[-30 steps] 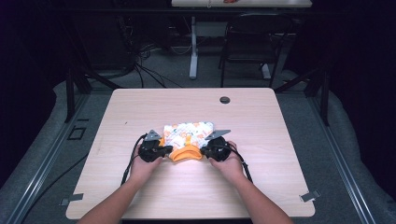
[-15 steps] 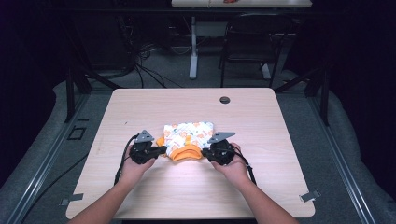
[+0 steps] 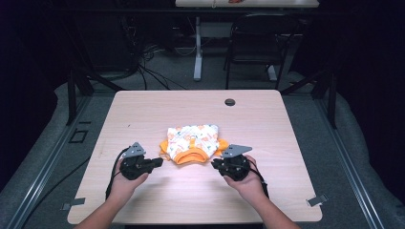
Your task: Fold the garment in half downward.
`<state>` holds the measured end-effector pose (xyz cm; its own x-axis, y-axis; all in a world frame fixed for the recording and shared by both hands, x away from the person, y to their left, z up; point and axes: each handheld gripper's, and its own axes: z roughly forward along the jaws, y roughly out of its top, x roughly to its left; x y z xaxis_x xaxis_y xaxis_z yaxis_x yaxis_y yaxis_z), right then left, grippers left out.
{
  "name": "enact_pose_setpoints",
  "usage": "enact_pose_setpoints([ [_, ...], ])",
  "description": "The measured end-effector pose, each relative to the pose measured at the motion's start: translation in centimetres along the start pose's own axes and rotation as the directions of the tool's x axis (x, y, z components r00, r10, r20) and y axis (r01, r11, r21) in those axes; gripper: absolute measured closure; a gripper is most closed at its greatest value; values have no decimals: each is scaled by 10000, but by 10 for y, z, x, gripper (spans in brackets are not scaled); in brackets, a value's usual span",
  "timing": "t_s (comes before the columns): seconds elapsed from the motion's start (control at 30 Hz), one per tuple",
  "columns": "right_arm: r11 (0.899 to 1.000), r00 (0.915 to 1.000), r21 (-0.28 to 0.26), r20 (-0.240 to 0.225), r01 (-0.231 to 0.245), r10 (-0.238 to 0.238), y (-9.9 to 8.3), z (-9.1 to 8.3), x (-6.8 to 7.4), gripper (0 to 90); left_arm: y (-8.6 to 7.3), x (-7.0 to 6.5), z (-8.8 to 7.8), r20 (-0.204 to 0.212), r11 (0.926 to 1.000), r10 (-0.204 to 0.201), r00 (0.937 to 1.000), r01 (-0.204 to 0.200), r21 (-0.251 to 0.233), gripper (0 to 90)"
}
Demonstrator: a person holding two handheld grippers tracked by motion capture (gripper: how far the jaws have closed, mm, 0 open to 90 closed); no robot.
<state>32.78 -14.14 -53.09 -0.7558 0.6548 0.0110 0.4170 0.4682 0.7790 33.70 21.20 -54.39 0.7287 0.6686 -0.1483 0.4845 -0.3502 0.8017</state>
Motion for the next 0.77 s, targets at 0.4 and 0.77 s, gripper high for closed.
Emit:
enact_pose_setpoints([
  [0.4, 9982, 9984, 224, 92, -555, 553, -30, -4, 1, 807, -26, -2, -5, -198, 9996, -232, 9995, 235, 185, 864],
  [0.77, 9981, 9960, 443, 764, 432, -465, -36, 11, 12, 587, -30, -3, 5, -219, 9990, -449, 9988, 449, 4, 613],
])
